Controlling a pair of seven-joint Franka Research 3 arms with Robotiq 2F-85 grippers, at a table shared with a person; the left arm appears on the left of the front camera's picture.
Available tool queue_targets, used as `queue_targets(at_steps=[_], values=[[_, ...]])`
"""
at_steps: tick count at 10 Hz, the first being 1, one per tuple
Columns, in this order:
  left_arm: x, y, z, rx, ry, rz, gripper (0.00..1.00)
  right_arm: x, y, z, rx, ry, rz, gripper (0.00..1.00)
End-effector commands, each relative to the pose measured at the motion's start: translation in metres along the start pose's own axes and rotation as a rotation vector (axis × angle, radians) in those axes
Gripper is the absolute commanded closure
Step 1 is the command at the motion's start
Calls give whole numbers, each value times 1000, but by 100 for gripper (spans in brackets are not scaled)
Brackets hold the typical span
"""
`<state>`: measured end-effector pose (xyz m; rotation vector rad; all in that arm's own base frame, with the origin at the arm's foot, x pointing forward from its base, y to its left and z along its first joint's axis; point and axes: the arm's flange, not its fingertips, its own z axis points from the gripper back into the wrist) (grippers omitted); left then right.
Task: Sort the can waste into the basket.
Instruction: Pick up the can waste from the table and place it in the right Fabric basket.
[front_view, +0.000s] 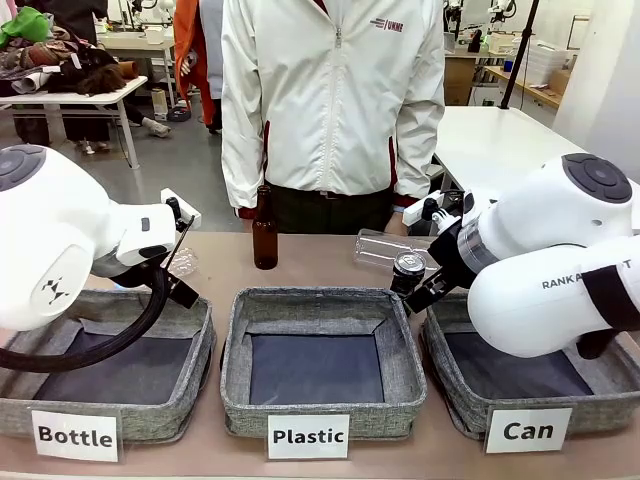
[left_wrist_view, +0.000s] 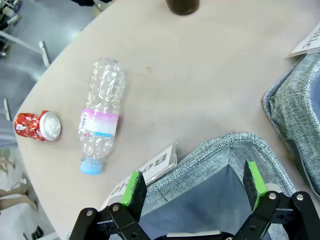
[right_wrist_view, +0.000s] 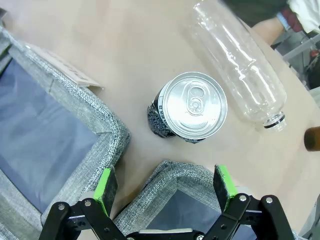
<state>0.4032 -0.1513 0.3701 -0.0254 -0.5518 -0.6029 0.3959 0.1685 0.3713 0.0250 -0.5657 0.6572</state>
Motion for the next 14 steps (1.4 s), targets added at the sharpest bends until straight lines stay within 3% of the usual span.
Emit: queue_targets(at_steps=[1,6,7,8,9,11,13,14], values=[[0,0,0,0,0,-1,0,0,0,0,0,0,-1,0],[0,0,0,0,0,0,0,0,0,0,0,0,0,0],[1,1,23,-48,-24,-33,0,-1,-5,20,62,-24,21,0],[1,0,61,-125,-90,-3,0,1,-13,55,95,-18,-124,0],[-1,-2,96,-214,-71,43,0,-3,-23,91,123,-37,-250,0],[-28,9,150,-350,-73,75,0,-40,-53,160,360,-5,-389,0],[-71,70,185,-708,-144,29,0,-106,-113,199,557,-101,-597,0],[-98,110,192,-761,-225,150,0,-152,-149,207,612,-180,-774,0]])
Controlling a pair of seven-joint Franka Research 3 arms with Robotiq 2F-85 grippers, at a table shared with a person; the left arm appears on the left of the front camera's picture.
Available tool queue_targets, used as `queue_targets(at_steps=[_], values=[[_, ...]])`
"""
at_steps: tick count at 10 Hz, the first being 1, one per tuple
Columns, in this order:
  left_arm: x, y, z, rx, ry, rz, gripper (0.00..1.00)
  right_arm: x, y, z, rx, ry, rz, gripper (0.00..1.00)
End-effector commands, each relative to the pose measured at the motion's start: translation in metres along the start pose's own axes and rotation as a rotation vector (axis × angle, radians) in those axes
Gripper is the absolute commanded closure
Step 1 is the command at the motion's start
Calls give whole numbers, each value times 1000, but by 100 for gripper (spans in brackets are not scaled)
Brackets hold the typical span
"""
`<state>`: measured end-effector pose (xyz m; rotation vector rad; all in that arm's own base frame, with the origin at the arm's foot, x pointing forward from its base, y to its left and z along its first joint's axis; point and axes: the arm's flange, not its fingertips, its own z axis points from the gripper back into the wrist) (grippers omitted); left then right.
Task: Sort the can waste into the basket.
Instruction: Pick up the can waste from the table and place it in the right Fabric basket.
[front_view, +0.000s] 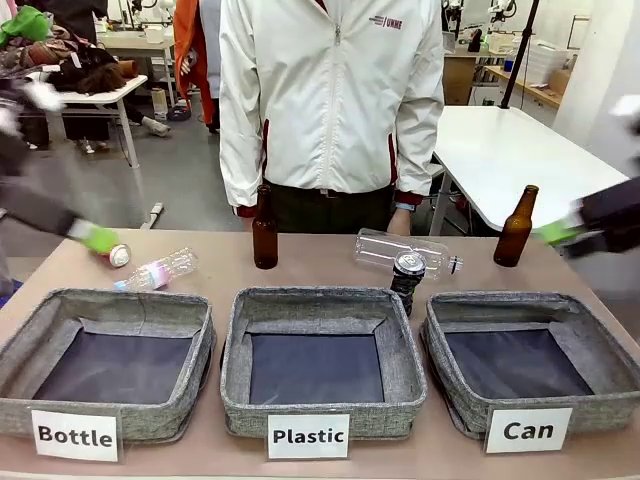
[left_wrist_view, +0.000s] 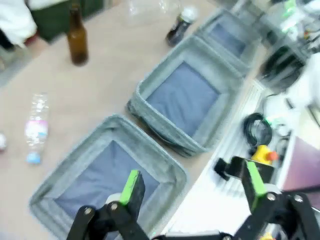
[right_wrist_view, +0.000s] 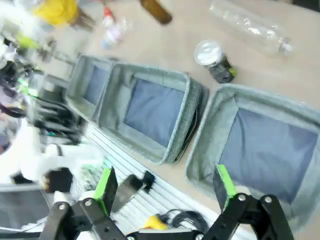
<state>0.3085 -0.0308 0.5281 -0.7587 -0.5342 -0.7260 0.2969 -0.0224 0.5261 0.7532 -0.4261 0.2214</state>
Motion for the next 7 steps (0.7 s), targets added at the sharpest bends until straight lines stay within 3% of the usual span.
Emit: queue_targets(at_steps=[1,3,5,6,7], values=[[-68,69,63,-103,-164,217,0,-53,-97,54,98,-210,-272,0],[-135,136,115,-146,-441,462,0,-107,-174,97,190,-386,-465,0],[-172,158,106,-192,-586,589,0,-135,-223,105,206,-487,-615,0],[-165,152,92,-135,-614,653,0,-138,-228,99,145,-490,-616,0],[-199,145,136,-145,-516,566,0,-156,-215,125,169,-451,-620,0]])
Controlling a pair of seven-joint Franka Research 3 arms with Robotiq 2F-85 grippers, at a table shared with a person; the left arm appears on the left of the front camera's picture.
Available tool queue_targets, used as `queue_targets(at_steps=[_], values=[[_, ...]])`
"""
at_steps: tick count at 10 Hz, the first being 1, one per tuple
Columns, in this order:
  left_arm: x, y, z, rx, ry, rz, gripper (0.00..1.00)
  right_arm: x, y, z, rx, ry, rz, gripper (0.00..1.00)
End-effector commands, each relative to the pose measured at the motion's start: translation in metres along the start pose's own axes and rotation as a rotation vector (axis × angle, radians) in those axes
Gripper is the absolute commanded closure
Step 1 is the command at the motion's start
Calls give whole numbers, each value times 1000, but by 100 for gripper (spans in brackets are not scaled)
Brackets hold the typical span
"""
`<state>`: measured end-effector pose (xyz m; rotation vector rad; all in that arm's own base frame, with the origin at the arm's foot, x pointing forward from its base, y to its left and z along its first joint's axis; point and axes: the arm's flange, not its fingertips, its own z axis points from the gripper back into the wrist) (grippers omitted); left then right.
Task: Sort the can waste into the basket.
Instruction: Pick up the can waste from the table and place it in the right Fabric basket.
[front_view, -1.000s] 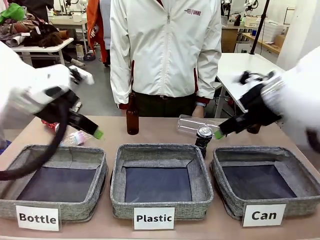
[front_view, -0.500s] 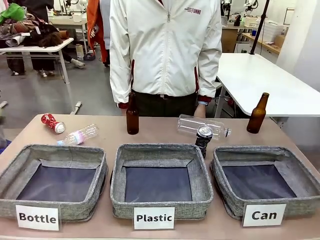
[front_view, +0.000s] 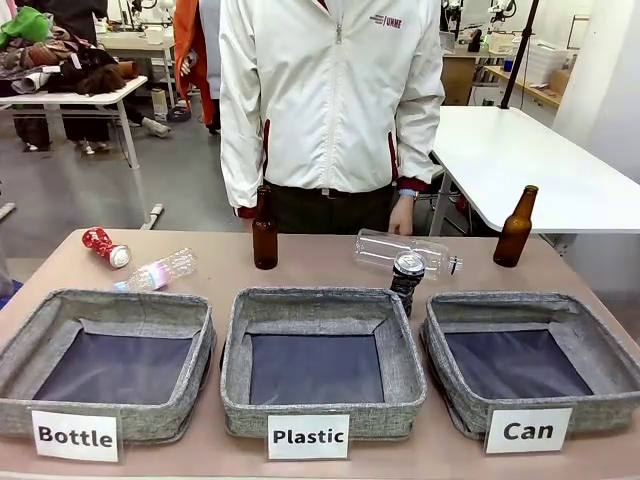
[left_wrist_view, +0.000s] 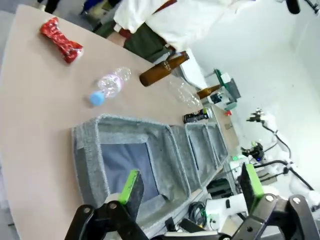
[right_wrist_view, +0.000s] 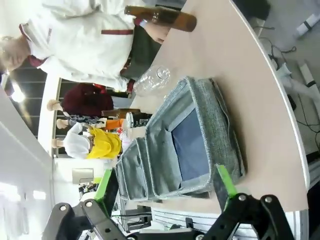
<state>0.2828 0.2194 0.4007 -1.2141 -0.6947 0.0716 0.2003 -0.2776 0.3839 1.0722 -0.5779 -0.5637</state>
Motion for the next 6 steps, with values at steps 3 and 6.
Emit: queue_targets(at_steps=[3,6], values=[[-2,-19,16,1,60,-82,0,-6,22,7,6,25,44,0],[-2,-19,16,1,60,-82,0,-6,22,7,6,25,44,0]])
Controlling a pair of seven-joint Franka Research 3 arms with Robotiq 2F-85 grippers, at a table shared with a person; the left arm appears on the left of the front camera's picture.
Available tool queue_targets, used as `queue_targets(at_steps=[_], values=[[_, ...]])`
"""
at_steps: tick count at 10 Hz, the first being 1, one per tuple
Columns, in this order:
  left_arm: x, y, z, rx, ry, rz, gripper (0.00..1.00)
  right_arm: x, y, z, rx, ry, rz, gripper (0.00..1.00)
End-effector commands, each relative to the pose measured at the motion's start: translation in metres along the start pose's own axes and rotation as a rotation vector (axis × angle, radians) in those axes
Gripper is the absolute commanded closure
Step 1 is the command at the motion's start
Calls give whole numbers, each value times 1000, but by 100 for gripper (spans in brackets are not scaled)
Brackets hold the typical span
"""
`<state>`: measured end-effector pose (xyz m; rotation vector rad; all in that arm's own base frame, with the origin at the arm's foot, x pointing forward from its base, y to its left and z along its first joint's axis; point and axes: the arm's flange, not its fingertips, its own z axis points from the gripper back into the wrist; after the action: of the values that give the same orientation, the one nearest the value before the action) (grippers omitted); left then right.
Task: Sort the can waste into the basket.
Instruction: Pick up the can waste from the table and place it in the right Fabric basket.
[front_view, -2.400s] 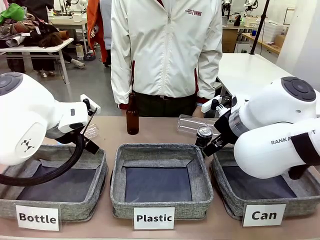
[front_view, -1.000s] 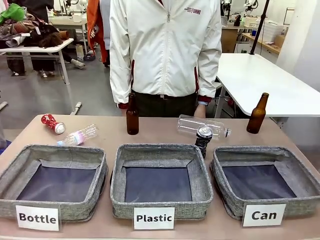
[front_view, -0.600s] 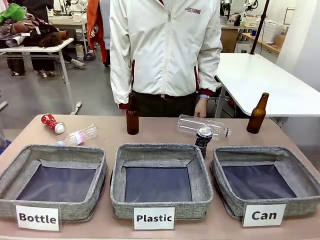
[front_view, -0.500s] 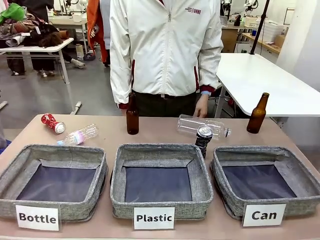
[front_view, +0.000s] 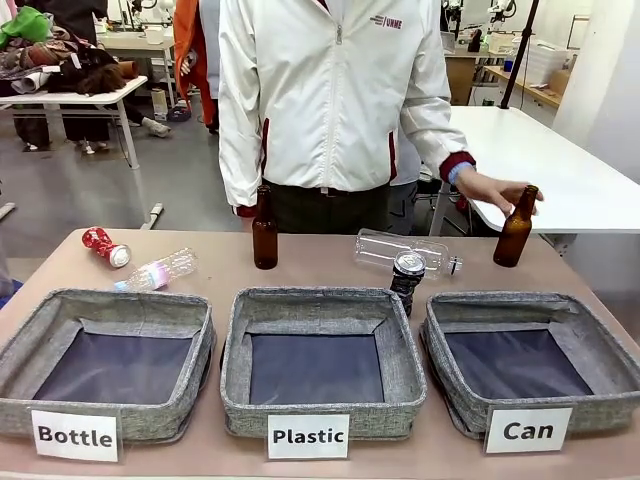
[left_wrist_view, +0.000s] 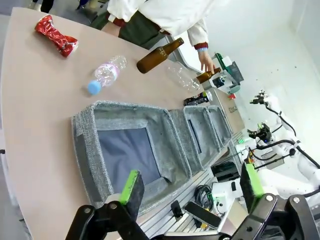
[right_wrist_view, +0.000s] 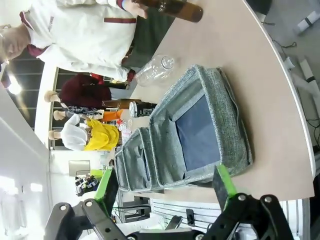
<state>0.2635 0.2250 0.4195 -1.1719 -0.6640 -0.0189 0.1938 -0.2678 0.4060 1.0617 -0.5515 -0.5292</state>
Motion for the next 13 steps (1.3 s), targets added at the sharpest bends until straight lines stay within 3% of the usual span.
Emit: queue_targets(at_steps=[1,3,5,6,9,11,13], values=[[2,2,-2,-16,-16,-21,0,1,0,-1,-2,3,2,0],[2,2,-2,-16,-16,-21,0,-11,73,-77,-182,76,262,0],[2,2,-2,-16,-16,-21,0,-23,119,-145,-288,123,491,0],[2,2,-2,-16,-16,-21,0,-29,129,-183,-371,150,606,0],[2,2,-2,-16,-16,-21,0,-49,142,-247,-399,284,744,0],[2,2,-2,-16,-16,-21,0,-31,132,-152,-173,367,651,0],[2,2,-2,-16,-16,-21,0,-24,90,-71,-83,410,615,0]])
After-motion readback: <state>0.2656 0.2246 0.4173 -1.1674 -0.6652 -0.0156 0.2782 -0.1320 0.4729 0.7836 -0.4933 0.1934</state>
